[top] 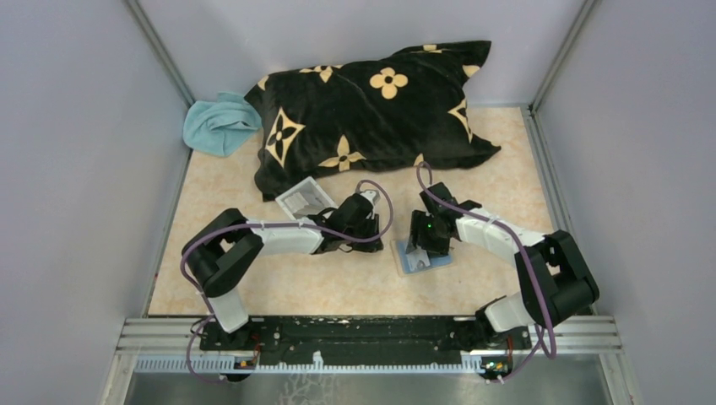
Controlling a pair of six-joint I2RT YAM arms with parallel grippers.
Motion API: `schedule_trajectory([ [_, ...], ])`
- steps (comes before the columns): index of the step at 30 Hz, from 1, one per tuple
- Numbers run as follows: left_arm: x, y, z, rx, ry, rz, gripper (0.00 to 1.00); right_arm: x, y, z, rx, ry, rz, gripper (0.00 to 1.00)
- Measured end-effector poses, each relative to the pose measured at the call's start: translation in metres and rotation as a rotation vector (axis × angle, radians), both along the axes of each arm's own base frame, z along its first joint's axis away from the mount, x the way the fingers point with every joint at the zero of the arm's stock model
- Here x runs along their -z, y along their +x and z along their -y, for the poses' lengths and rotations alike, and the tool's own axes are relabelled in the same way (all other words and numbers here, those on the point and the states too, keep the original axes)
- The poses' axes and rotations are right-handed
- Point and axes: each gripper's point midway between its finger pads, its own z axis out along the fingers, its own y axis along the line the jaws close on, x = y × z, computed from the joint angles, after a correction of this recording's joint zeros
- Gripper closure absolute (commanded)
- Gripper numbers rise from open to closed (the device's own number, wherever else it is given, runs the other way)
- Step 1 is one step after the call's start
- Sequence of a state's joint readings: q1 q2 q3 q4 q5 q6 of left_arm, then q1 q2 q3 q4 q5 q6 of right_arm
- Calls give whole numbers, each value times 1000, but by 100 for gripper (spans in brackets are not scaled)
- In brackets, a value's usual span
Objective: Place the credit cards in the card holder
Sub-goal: Insert the credit card into the card holder.
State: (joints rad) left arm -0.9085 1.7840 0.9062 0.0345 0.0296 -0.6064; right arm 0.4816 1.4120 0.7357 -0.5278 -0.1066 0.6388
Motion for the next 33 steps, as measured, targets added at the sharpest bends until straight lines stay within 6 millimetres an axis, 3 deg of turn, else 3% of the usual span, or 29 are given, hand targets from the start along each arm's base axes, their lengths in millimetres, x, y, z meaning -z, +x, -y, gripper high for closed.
schedule_trajectory([
  [8,-3,-11,-12,10,20,-17,81,-3,3,2,-24,-19,15,44],
  [18,-3,-42,-25,77,59,-31,90,-14,10,6,-12,-27,74,68],
  [22,-4,-53,-20,117,55,-24,92,-16,12,6,-4,-26,87,68],
  [28,-4,-67,-8,172,53,-24,94,-16,12,6,0,-29,87,59],
  [33,-4,-70,0,188,48,-20,96,-20,15,10,9,-42,110,62],
])
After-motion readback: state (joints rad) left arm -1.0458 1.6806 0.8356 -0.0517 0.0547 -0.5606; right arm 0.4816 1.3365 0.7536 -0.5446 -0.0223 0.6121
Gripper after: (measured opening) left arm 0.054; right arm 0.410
